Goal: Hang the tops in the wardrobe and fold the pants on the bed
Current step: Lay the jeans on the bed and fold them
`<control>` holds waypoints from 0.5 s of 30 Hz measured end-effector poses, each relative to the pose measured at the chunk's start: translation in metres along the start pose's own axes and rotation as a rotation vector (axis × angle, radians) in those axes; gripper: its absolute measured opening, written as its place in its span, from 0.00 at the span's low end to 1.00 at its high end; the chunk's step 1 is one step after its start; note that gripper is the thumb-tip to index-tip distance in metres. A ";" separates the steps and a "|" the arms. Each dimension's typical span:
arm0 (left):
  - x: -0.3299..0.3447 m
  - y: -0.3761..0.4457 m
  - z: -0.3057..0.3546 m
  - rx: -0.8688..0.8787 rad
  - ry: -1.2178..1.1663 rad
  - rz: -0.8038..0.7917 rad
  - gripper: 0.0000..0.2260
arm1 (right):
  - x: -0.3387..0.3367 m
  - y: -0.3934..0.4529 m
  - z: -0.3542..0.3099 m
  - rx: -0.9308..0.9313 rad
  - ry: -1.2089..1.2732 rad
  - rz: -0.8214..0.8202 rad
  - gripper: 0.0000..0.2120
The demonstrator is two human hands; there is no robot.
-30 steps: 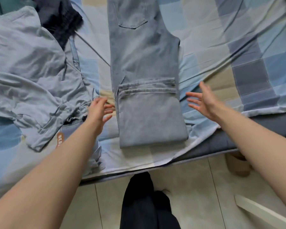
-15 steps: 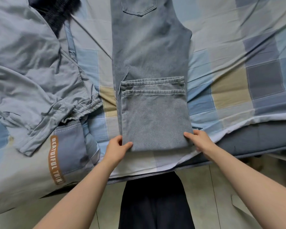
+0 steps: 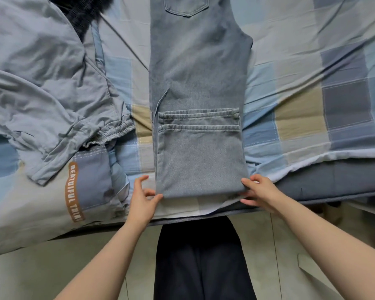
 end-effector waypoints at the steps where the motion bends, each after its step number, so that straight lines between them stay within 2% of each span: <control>1: -0.002 -0.002 0.003 0.135 0.117 -0.028 0.29 | 0.002 -0.002 -0.001 0.011 0.033 -0.002 0.11; 3: -0.007 -0.004 0.005 0.369 0.370 -0.122 0.33 | 0.001 -0.007 -0.006 -0.153 -0.151 0.089 0.13; 5: -0.012 -0.001 0.005 0.561 0.555 -0.148 0.34 | -0.002 -0.014 -0.013 -0.531 -0.536 0.137 0.19; 7: -0.014 0.003 0.006 0.716 0.682 -0.115 0.34 | -0.001 -0.021 -0.014 -0.848 -0.806 0.003 0.28; 9: -0.011 0.007 0.006 0.812 0.750 -0.045 0.34 | 0.001 -0.020 -0.008 -1.007 -1.033 -0.063 0.34; 11: -0.008 0.007 0.011 0.858 0.790 0.007 0.30 | 0.002 -0.015 -0.004 -1.074 -1.273 0.017 0.31; 15: -0.007 -0.001 0.013 0.920 0.766 0.114 0.16 | -0.004 -0.013 -0.010 -1.269 -1.395 0.243 0.18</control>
Point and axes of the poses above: each hand's wrist, its own y-axis towards the middle knuckle, its own x-axis out of the palm, z = x × y, the point moved 1 cm from there along y, towards the middle knuckle, and after that the axes turned 7 degrees about z, right-handed, at the moved point
